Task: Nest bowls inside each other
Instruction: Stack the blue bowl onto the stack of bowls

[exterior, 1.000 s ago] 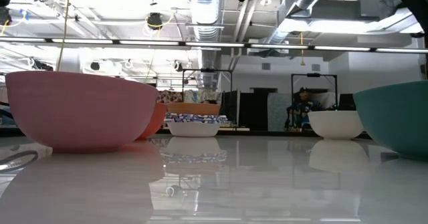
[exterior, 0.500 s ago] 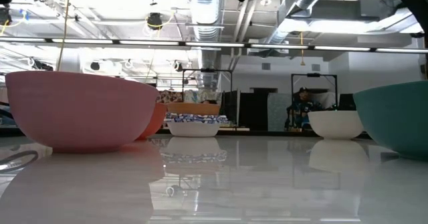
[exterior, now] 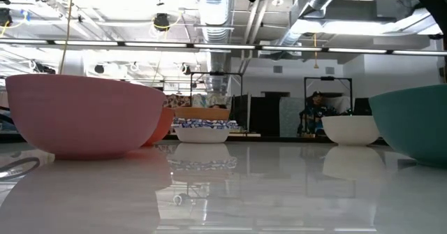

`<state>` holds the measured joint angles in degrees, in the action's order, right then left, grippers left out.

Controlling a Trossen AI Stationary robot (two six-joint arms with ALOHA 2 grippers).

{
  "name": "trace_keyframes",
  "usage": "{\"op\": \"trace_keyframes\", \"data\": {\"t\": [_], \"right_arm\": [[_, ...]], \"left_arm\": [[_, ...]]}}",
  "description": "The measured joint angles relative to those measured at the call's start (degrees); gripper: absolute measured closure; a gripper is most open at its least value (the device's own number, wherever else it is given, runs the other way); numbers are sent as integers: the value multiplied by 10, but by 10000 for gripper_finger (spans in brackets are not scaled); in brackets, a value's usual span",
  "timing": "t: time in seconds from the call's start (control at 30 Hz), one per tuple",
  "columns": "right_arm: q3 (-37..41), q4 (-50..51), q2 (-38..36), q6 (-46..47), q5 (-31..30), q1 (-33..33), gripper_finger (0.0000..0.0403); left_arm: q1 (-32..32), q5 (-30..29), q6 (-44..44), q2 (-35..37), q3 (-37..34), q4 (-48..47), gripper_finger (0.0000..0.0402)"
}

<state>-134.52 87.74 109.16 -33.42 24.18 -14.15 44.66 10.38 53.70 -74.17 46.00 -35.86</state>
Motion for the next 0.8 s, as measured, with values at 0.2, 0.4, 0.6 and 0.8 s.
{"op": "trace_keyframes", "data": {"t": [0.2,0.4,0.6,0.8], "right_arm": [[0,0,0,0,0,0,239],[0,0,0,0,0,3,239],[0,0,0,0,0,10,239],[0,0,0,0,0,10,239]], "left_arm": [[0,-2,-1,0,0,0,294],[0,-5,-11,0,0,0,294],[0,-16,-25,0,0,2,294],[0,-3,-20,0,0,12,294]]}}
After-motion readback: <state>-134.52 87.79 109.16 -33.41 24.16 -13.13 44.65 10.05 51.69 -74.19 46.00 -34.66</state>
